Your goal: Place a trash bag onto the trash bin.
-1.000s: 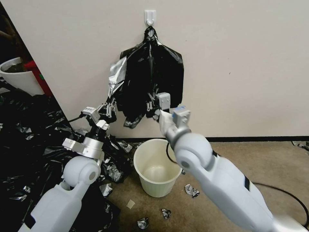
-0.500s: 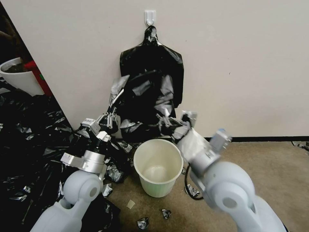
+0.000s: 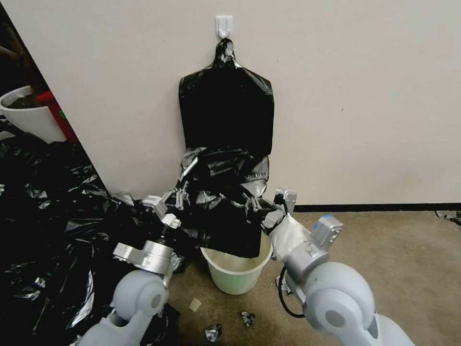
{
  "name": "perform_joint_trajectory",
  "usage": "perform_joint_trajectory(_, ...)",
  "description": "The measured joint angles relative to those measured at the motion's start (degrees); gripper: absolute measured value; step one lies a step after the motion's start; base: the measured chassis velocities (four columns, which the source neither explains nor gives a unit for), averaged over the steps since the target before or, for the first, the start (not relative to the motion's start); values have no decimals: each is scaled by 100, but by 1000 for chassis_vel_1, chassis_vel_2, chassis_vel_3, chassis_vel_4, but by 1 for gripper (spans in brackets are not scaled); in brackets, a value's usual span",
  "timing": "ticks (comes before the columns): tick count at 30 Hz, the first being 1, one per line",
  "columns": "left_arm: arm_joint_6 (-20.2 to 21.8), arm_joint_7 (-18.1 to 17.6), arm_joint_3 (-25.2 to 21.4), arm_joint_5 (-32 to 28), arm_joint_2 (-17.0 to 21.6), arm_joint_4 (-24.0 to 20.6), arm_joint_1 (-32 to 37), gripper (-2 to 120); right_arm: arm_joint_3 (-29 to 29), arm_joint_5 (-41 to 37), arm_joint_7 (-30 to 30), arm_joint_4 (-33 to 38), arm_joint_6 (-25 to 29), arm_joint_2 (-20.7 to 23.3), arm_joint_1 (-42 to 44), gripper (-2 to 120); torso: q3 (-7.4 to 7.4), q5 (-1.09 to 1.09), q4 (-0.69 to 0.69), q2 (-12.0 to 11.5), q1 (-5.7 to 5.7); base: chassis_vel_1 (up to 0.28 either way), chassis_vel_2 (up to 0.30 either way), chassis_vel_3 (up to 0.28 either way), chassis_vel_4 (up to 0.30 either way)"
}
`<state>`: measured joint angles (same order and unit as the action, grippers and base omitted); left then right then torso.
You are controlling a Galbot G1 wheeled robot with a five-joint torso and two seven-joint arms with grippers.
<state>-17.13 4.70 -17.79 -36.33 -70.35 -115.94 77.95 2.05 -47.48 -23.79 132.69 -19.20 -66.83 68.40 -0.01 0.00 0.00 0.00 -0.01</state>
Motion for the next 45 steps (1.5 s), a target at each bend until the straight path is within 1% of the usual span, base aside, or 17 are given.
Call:
perform_joint_trajectory(4, -108, 202, -18, 1, -195, 158, 70, 0, 11, 504, 317, -213, 187, 11, -5, 0, 0, 0, 0, 0, 0, 0, 0, 0, 0)
perform_joint_trajectory(10, -81, 233, -40, -31, -313, 200, 210, 0, 0, 880, 442, -339, 194, 59, -10, 0, 0, 0, 0, 0, 0, 0, 0, 0, 0)
perform_joint_trajectory(14, 5, 234, 14, -29, -393, 325, 383, 0, -85, 1307, 531, -537, 202, 225, 0, 0, 0, 1, 0, 0, 0, 0, 0, 0, 0)
perform_joint_trajectory(16, 0, 234, 122, 56, -505, 571, 576, 0, -175, 1527, 527, -739, 234, 391, 34, 0, 0, 0, 0, 0, 0, 0, 0, 0, 0)
perform_joint_trajectory(18, -13, 235, 154, 114, -546, 663, 628, 0, -207, 1544, 495, -809, 254, 431, 47, 0, 0, 0, 0, 0, 0, 0, 0, 0, 0)
perform_joint_trajectory(21, -94, 225, 242, 426, -705, 1044, 787, 0, -417, 1551, 264, -1220, 453, 608, 107, 0, 0, 0, 0, 0, 0, 0, 0, 0, 0)
perform_joint_trajectory(24, -96, 170, 271, 614, -754, 1163, 846, 0, -523, 1504, 126, -1349, 516, 678, 146, 0, 0, 0, 0, 0, 0, 0, 0, 0, 0)
perform_joint_trajectory(28, -96, 30, 318, 1063, -768, 1251, 953, 0, -785, 1087, -287, -1417, 538, 854, 225, 0, 0, 0, 0, 0, 0, 0, 0, 0, 0)
perform_joint_trajectory(30, -96, -66, 320, 1296, -734, 1216, 1029, 0, -879, 892, -621, -1362, 415, 922, 265, 0, 1, 0, 0, 0, 0, 0, 0, 0, 0)
perform_joint_trajectory(31, -96, -170, 309, 1494, -704, 1129, 1105, 0, -932, 752, -964, -1252, 257, 960, 296, 0, 0, 0, 0, 0, 0, 0, 0, 0, 0)
perform_joint_trajectory(32, -96, -170, 309, 1494, -704, 1129, 1105, 0, -932, 752, -964, -1252, 257, 960, 296, 0, 0, 0, 0, 0, 0, 0, 0, 0, 0)
perform_joint_trajectory(33, -87, -295, 287, 1676, -670, 995, 1194, 0, -979, 604, -1375, -1101, 72, 1007, 344, 0, 0, 0, 0, 0, 0, 0, 0, 0, 0)
perform_joint_trajectory(34, -83, -316, 284, 1704, -664, 971, 1212, 0, -982, 594, -1404, -1089, 60, 1011, 349, 0, 0, 0, 0, 0, 0, 0, 0, 0, 0)
perform_joint_trajectory(36, 0, -580, 253, 2036, -593, 619, 1466, 0, -1054, 472, -1943, -729, -208, 1155, 533, 0, 0, 0, 0, 0, 0, 0, 0, 0, 0)
perform_joint_trajectory(38, 23, -640, 247, 2107, -579, 542, 1533, 0, -1080, 470, -2031, -650, -272, 1191, 591, 0, 0, 0, 0, 0, 0, 0, 0, 0, 0)
perform_joint_trajectory(40, 200, -891, 234, 2337, -542, 290, 1741, 0, -1189, 470, -2282, -473, -429, 1265, 747, 0, 0, -1, 0, 0, 0, 0, 0, 0, 0)
perform_joint_trajectory(45, 506, -1234, 264, 2635, -501, 50, 1934, 0, -1329, 500, -2472, -364, -560, 1346, 872, 0, 0, 0, 0, 0, 0, 0, 0, 0, 0)
